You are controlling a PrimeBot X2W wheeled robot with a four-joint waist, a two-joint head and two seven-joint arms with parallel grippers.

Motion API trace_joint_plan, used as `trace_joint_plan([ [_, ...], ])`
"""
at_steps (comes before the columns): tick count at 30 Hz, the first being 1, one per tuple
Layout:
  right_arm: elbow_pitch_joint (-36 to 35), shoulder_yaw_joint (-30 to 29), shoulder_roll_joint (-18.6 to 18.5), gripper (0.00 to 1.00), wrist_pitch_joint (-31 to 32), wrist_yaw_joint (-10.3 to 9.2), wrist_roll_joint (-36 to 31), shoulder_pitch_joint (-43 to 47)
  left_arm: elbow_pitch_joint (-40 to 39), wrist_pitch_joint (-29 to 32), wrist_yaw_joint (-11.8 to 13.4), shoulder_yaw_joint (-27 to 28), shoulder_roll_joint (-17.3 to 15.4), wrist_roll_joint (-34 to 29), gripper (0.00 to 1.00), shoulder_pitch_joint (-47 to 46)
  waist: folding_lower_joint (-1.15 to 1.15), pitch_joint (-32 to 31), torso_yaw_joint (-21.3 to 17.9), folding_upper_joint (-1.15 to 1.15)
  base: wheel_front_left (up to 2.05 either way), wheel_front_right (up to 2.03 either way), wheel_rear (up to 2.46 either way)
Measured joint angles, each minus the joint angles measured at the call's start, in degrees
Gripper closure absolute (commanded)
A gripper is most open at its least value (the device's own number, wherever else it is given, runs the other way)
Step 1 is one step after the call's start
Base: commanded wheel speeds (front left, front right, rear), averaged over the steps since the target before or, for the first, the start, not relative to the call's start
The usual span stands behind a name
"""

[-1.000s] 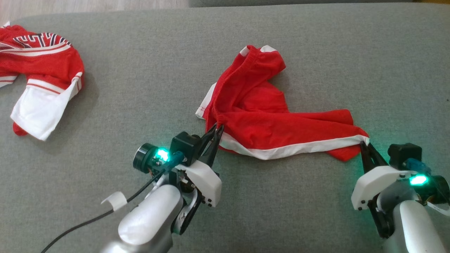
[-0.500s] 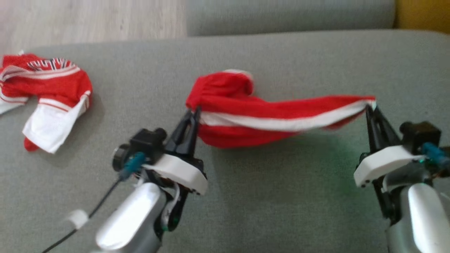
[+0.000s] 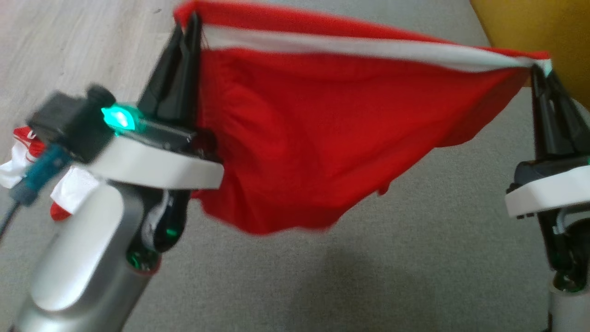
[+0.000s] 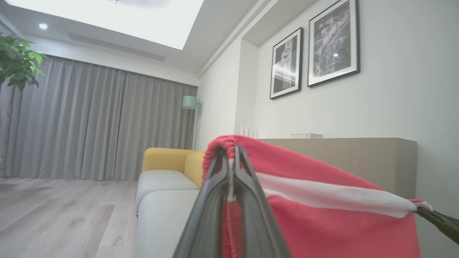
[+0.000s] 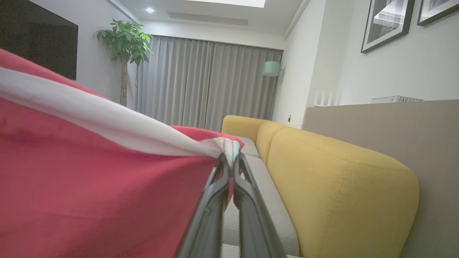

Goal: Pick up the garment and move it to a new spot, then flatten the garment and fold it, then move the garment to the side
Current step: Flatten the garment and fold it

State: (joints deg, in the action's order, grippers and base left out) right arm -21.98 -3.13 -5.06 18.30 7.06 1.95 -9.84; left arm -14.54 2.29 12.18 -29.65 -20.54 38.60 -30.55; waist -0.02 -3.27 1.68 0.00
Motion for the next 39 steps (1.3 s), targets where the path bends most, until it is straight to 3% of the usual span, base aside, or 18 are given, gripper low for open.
trace_joint_plan([
  [5,-1.90,0.10,-0.47,1.00,3.70,0.00,0.60,-0.18,-0.19,3.31,-0.14,0.11,-0.87,1.32,1.00,-2.87,0.01,1.33,-0.24,0.00,0.00,0.00,0.00],
  [10,3.61,1.98,-0.86,1.00,5.72,0.00,2.75,-3.50,6.48,4.98,-2.59,-0.07,-0.70,2.70,1.00,-5.67,0.01,4.90,-0.66,0.00,0.00,0.00,0.00],
  [15,13.89,3.50,-1.83,1.00,4.78,0.00,4.10,-18.19,15.86,4.49,-6.02,-0.03,0.11,1.80,1.00,-17.19,0.04,10.59,-1.47,0.00,0.00,0.00,0.00],
  [19,20.46,2.60,-2.68,1.00,1.09,0.00,1.15,-31.61,22.25,2.58,-8.20,0.82,3.20,1.36,1.00,-27.74,0.05,14.81,-2.33,0.00,0.00,0.00,0.00],
  [22,24.08,2.31,-2.55,1.00,-0.92,0.00,-0.38,-36.49,25.97,1.54,-9.25,1.04,5.09,1.51,1.00,-31.48,0.04,17.32,-2.84,0.00,0.00,0.00,0.00],
  [29,32.22,3.09,-0.52,1.00,-2.55,0.00,-0.43,-32.80,31.39,1.09,-11.70,-0.23,6.01,3.89,1.00,-26.60,0.04,21.21,-3.20,0.00,0.00,0.00,0.00],
  [39,39.09,1.90,0.93,1.00,-6.98,0.00,2.90,-20.37,30.85,-1.89,-13.36,-3.96,5.60,6.30,1.00,-7.48,0.01,23.26,-2.86,-0.01,0.00,0.00,0.00],
])
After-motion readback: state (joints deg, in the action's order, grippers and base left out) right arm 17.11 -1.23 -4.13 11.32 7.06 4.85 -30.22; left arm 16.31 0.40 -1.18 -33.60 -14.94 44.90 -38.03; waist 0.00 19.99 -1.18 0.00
